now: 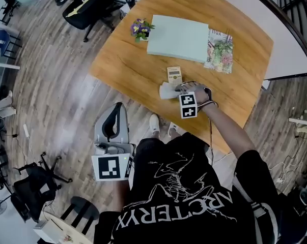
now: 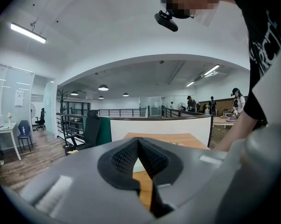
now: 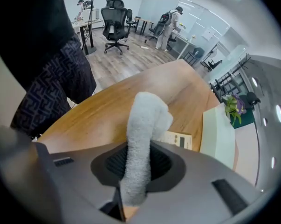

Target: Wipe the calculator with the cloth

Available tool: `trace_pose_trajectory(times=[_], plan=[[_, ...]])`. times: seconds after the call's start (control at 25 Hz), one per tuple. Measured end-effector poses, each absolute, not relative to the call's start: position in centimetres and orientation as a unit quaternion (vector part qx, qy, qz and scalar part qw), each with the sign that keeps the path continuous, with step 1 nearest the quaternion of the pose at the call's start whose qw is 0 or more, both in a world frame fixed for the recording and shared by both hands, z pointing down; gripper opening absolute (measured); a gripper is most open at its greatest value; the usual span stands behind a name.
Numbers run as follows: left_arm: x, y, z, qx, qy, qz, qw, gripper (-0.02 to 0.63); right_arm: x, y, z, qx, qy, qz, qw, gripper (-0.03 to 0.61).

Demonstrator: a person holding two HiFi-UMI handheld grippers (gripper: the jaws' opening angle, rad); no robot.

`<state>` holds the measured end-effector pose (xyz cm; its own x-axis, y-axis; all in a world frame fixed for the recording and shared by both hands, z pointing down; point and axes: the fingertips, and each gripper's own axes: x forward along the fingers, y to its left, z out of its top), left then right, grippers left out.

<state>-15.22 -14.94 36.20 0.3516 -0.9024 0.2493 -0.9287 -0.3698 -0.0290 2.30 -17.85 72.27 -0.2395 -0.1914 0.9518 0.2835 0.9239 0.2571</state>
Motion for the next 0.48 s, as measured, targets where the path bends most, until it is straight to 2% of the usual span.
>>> trace_pose_trajectory(times=[0.48], plan=[[-15.0,-15.9,35.0,0.832,-0.546,0.092,0.033,0.003,2.6,-12.8,73.6,-0.035,-0.782,-0.137,0.607,0.089]])
